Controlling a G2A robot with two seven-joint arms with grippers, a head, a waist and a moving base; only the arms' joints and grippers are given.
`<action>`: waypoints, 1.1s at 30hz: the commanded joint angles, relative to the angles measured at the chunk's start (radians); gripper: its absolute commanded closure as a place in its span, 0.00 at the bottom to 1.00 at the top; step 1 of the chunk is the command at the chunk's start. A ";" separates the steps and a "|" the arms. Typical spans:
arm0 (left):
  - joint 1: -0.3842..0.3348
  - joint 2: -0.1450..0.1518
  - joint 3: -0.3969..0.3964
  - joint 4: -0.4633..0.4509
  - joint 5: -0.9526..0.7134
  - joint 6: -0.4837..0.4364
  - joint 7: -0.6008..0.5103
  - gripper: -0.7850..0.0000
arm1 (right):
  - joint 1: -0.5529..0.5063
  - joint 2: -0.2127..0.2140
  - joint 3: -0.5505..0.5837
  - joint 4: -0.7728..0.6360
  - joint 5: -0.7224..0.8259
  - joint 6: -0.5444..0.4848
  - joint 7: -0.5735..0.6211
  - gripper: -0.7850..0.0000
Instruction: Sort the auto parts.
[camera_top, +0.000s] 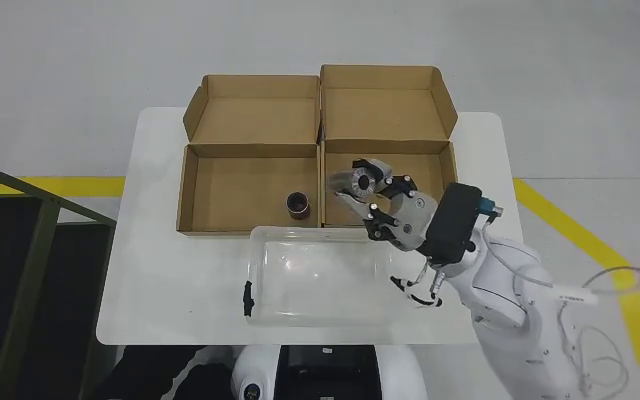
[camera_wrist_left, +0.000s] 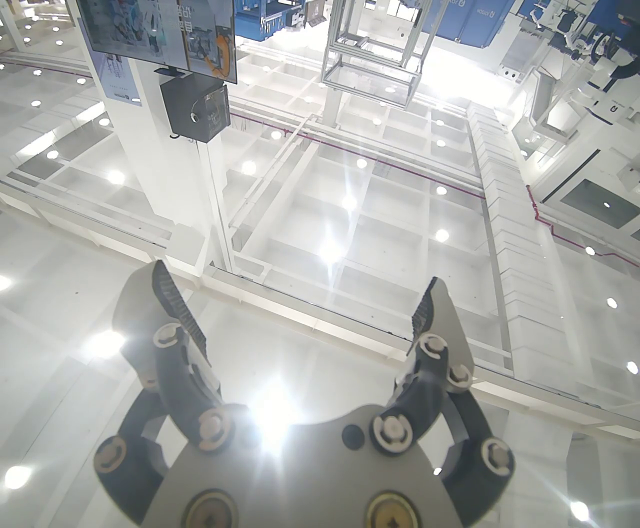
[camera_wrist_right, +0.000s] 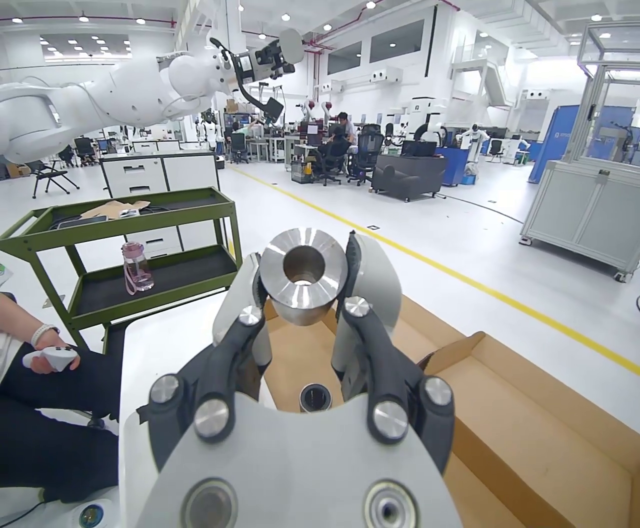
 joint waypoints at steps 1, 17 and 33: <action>0.000 0.000 0.000 0.000 0.000 0.000 0.000 0.00 | 0.011 0.000 -0.012 0.016 -0.001 -0.004 0.008 1.00; 0.000 0.000 0.000 0.000 0.000 0.000 0.000 0.00 | 0.099 -0.020 -0.224 0.185 -0.109 0.052 0.118 1.00; 0.000 0.000 0.000 0.000 0.000 0.000 0.000 0.00 | 0.285 -0.070 -0.420 0.427 -0.203 0.126 0.180 1.00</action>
